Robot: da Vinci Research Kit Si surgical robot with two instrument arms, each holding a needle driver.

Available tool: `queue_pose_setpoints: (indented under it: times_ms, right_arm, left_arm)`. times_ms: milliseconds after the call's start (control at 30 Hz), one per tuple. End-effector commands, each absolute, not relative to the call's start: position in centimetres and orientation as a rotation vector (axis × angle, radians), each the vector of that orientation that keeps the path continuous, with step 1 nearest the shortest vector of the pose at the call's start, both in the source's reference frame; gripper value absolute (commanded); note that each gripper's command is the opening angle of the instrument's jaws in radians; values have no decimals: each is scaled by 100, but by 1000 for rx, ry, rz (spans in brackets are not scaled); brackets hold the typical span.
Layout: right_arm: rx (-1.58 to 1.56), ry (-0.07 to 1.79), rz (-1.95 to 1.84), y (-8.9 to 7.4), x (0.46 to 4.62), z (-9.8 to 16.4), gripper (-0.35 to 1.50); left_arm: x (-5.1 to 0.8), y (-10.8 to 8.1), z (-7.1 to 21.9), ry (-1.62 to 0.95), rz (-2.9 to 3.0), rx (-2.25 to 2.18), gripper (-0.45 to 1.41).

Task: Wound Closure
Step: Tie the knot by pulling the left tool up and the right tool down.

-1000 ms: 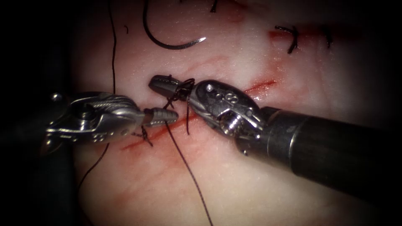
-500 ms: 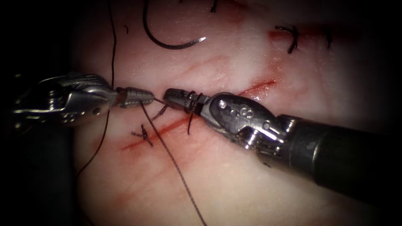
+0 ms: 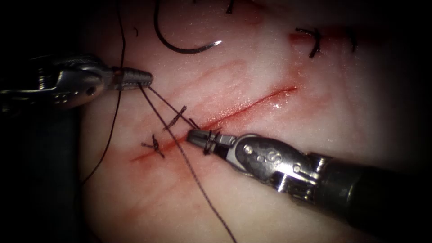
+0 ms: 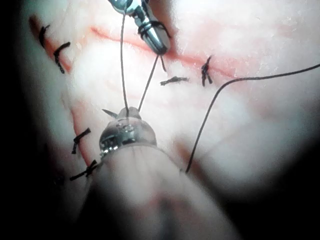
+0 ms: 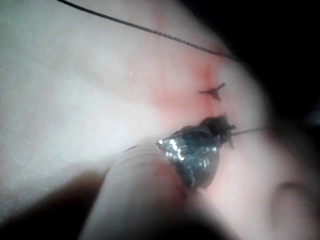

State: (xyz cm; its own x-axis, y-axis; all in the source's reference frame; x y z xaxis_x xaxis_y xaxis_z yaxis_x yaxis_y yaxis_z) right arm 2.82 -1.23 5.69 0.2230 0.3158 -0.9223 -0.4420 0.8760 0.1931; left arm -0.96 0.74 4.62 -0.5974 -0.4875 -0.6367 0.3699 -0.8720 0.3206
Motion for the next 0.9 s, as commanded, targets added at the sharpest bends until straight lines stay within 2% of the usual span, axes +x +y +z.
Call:
queue_pose_setpoints:
  times_ms: [33,233,900]
  right_arm:
    - [-119,1243,521,-125,282,570,-35]
    - [-133,1237,500,-134,281,563,-35]
    - [-181,1245,264,-159,277,544,-35]
  left_arm:
    - [-97,101,454,-241,-2463,1034,-35]
    - [-95,156,426,-363,-2508,1051,-35]
    - [-90,184,435,-425,-2591,985,-35]
